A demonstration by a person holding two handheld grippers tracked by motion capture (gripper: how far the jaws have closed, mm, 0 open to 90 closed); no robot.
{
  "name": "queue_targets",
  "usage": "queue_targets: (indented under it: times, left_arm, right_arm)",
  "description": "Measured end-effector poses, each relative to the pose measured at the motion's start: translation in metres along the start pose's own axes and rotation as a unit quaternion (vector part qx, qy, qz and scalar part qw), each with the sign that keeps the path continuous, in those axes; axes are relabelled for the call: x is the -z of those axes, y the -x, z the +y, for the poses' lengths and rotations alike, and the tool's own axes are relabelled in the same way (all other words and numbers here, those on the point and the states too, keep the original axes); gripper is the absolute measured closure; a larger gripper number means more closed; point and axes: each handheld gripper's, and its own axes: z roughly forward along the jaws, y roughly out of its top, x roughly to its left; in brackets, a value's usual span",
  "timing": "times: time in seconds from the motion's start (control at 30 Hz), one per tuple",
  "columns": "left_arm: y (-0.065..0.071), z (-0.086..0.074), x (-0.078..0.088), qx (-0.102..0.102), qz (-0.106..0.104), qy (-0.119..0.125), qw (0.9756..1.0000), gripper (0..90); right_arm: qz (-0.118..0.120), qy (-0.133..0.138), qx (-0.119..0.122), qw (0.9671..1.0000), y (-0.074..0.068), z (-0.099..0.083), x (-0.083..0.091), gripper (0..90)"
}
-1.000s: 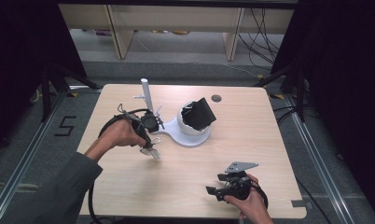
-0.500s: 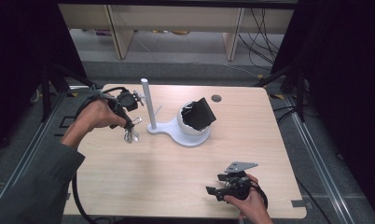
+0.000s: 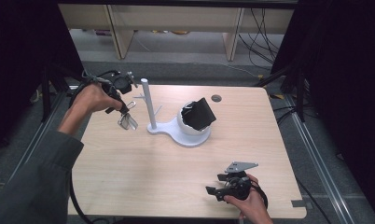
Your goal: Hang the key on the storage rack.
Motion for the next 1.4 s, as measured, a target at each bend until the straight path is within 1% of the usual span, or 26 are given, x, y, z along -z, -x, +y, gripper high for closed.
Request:
queue_targets:
  times: [0.07, 0.1, 0.13, 0.17, 0.2, 0.27, 0.33, 0.37, 0.43, 0.53, 0.57, 0.7, 0.77, 0.8, 0.87, 0.93, 1.0, 1.07, 1.1, 1.17, 1.23, 1.33, 1.4]
  left_arm:
    - [-0.002, 0.001, 0.0, 0.001, -0.001, -0.002, 1.0, 75.0]
    - [-0.004, 0.002, 0.001, 0.005, 0.003, 0.001, 1.0, 75.0]
    - [-0.008, 0.003, 0.002, 0.011, 0.004, 0.004, 0.9999, 75.1]
    - [-0.008, 0.004, 0.002, 0.016, 0.008, 0.007, 0.9998, 75.0]
    - [-0.008, 0.004, 0.002, 0.016, 0.008, 0.007, 0.9998, 75.0]
    - [-0.01, 0.005, 0.001, 0.017, 0.011, -0.001, 0.9998, 75.0]
    - [-0.012, 0.007, 0.002, 0.021, 0.01, 0.001, 0.9997, 75.0]
    - [-0.014, 0.009, 0.002, 0.026, 0.012, 0.008, 0.9996, 75.0]
    - [-0.015, 0.011, 0.001, 0.029, 0.009, 0.009, 0.9995, 75.1]
    - [-0.018, 0.013, 0.0, 0.033, 0.01, 0.007, 0.9994, 75.0]
    - [-0.019, 0.015, -0.003, 0.034, 0.012, 0.002, 0.9993, 75.0]
    - [-0.02, 0.018, -0.007, 0.036, 0.009, 0.005, 0.9993, 75.0]
    - [-0.018, 0.02, -0.009, 0.031, 0.004, -0.003, 0.9995, 75.0]
    - [-0.017, 0.022, -0.011, 0.033, 0.007, -0.003, 0.9994, 75.0]
    - [-0.017, 0.023, -0.012, 0.037, 0.005, -0.001, 0.9993, 75.0]
    - [-0.017, 0.025, -0.014, 0.032, 0.003, -0.002, 0.9995, 75.0]
    - [-0.016, 0.026, -0.015, 0.033, 0.0, -0.001, 0.9994, 75.0]
    - [-0.017, 0.027, -0.016, 0.037, 0.0, 0.002, 0.9993, 74.9]
    - [-0.017, 0.028, -0.018, 0.036, 0.005, -0.001, 0.9993, 75.0]
    - [-0.017, 0.028, -0.019, 0.03, 0.003, -0.001, 0.9995, 74.9]
    - [-0.016, 0.027, -0.022, 0.039, 0.001, 0.006, 0.9992, 74.9]
    - [-0.015, 0.027, -0.025, 0.035, 0.001, 0.003, 0.9994, 74.9]
    - [-0.016, 0.028, -0.029, 0.042, 0.002, 0.009, 0.9991, 74.9]
  right_arm:
    - [0.0, -0.001, -0.001, 1.0, 0.0, 0.0, 0.0, 28.0]
    - [0.009, 0.001, 0.002, 1.0, 0.0, 0.0, 0.0, 28.0]
    - [0.004, -0.008, -0.001, 1.0, -0.001, 0.0, 0.0, 28.0]
    - [0.004, -0.008, -0.001, 1.0, -0.001, 0.0, 0.0, 28.0]
    - [0.004, -0.008, -0.001, 1.0, -0.001, 0.0, 0.0, 28.0]
    - [0.004, -0.007, 0.002, 1.0, -0.001, 0.0, 0.0, 28.0]
    - [0.01, -0.005, 0.004, 0.9999, 0.0, 0.0, -0.002, 28.0]
    - [0.004, -0.007, 0.003, 1.0, -0.001, 0.0, -0.001, 28.0]
    - [0.005, -0.009, 0.003, 0.9999, -0.001, 0.0, -0.001, 28.0]
    - [0.005, -0.01, 0.003, 0.9999, -0.001, 0.0, -0.001, 28.0]
    - [0.006, -0.009, 0.003, 0.9999, -0.001, 0.0, -0.001, 28.0]
    - [0.005, -0.012, 0.002, 0.9999, -0.001, 0.0, -0.001, 28.2]
    - [0.005, -0.01, 0.004, 0.9999, 0.0, 0.0, -0.001, 28.1]
    - [0.005, -0.01, 0.004, 0.9999, -0.001, 0.0, -0.001, 28.2]
    - [0.005, -0.011, 0.002, 0.9999, -0.001, 0.0, -0.001, 28.3]
    - [0.008, -0.008, 0.004, 0.9999, -0.001, 0.0, -0.001, 28.3]
    - [0.006, -0.011, 0.003, 0.9999, -0.001, 0.0, -0.001, 28.3]
    - [0.006, -0.01, 0.004, 0.9999, 0.0, 0.0, -0.001, 28.2]
    - [0.006, -0.009, 0.003, 0.9999, -0.001, 0.0, -0.001, 28.3]
    - [0.014, -0.006, 0.005, 0.9999, 0.0, 0.0, -0.001, 28.3]
    - [0.009, -0.008, 0.004, 0.9999, -0.001, 0.0, -0.001, 28.3]
    - [0.006, -0.009, 0.004, 0.9999, -0.001, 0.0, -0.001, 28.3]
    - [0.004, -0.01, 0.003, 0.9999, -0.001, 0.0, -0.001, 28.3]
